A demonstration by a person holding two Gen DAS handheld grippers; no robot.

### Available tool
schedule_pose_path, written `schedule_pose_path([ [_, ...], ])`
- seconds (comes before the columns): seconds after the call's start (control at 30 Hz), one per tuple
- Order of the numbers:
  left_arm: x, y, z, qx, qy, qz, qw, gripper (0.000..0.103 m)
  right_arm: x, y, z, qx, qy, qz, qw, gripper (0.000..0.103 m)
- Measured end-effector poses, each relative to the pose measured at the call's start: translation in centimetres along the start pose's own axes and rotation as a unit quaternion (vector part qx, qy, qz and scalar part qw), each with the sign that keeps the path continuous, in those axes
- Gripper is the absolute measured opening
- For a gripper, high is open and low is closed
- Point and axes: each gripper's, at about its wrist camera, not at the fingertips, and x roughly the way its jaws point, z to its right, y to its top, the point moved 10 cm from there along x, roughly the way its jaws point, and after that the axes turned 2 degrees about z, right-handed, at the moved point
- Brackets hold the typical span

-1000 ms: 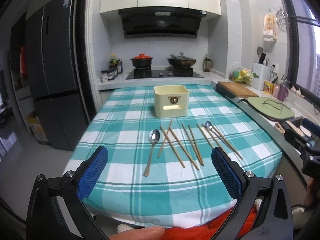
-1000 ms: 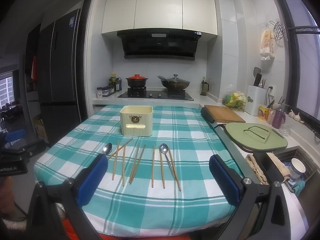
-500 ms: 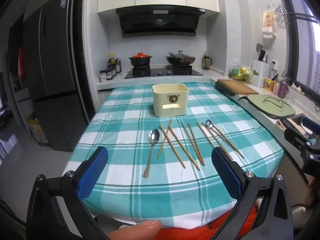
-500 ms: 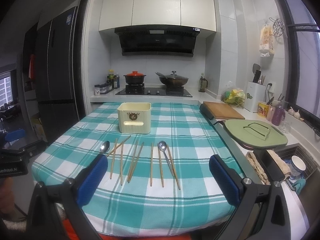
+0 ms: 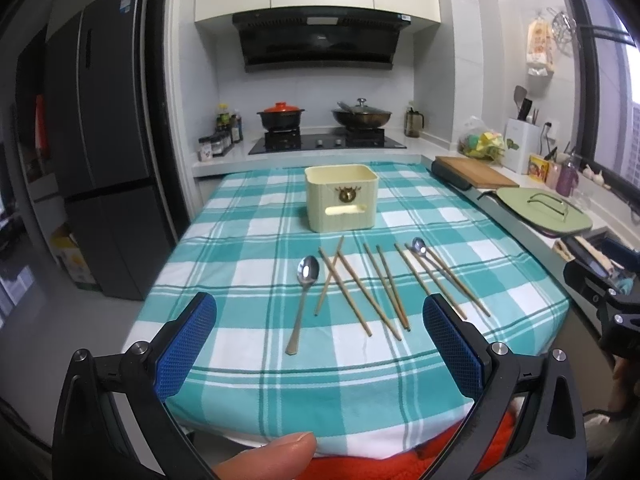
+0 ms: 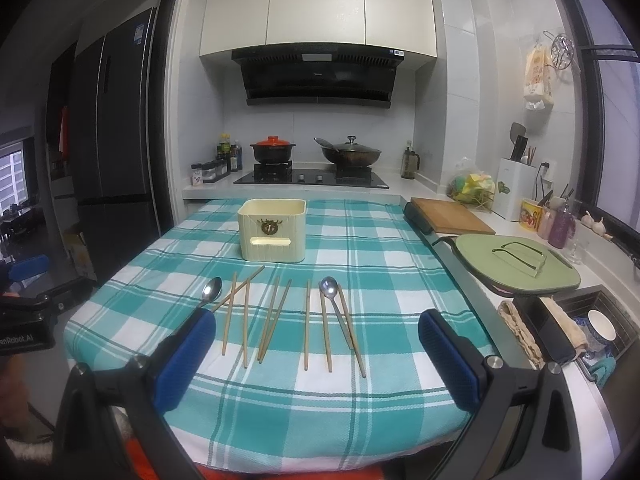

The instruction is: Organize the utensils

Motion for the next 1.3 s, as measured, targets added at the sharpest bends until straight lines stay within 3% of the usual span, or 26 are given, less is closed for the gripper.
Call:
schedule_pose_path([
  [0.37, 0.7, 0.3, 0.3, 0.001, -0.016, -0.001, 0.9999, 0.103, 0.3, -0.2, 0.0, 0.002, -0.005, -0.005, 1.0, 0.103],
  [0.73, 2.3, -0.4, -0.9, -0.003, 0.012, -0.02, 0.9997, 0.103, 1.5, -0.7, 0.0, -0.001, 0.003, -0.021, 1.0, 0.103],
  [1.1, 5.4, -1.7, -0.6, 0.008, 0.006, -0.06, 0.9981, 0.103, 3.4, -1.5, 0.6, 0.011, 0.011, -0.034, 0.999, 0.103],
  [1.3, 8.1, -1.9, -2.2, -0.021, -0.007, -0.081, 0.9964, 0.103, 5.4, -2.4, 2.2, 0.035, 0.01, -0.054, 0.998, 0.103],
])
